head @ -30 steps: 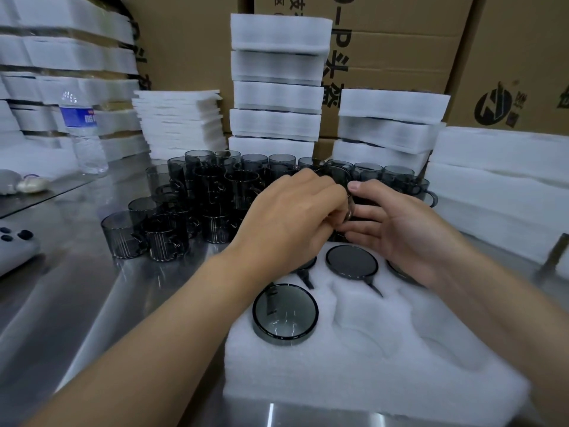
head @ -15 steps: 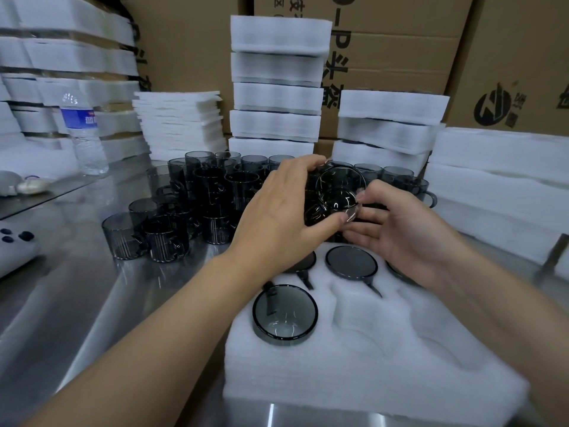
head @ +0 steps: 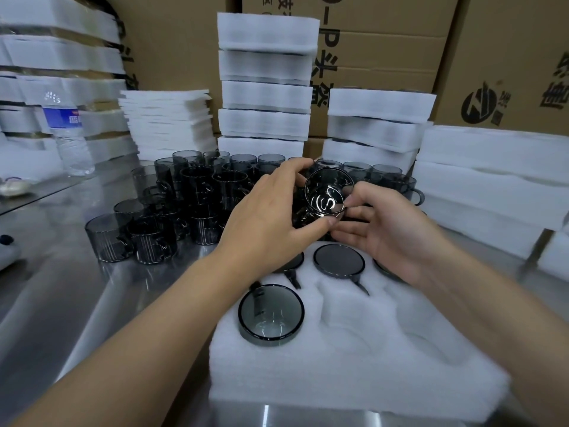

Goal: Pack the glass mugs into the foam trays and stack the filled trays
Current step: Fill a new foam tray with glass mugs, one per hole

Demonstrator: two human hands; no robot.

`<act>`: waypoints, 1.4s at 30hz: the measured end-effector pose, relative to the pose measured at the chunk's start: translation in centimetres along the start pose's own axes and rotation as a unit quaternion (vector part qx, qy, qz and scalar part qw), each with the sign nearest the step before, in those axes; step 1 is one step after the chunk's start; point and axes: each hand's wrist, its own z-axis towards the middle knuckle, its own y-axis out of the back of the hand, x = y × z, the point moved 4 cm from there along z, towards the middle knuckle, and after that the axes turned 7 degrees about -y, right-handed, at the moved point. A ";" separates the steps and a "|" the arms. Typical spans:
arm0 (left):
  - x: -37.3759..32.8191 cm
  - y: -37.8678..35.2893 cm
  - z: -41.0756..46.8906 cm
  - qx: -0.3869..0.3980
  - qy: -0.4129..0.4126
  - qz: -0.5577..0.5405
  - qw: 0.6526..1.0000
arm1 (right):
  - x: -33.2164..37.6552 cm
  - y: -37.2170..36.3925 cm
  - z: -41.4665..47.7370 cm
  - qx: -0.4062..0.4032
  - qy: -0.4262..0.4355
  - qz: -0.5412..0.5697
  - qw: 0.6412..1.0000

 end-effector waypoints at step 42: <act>0.2 1.2 -0.2 -0.077 0.047 -0.031 0.995 | 0.0 -0.9 -0.3 -0.026 0.057 -0.126 0.990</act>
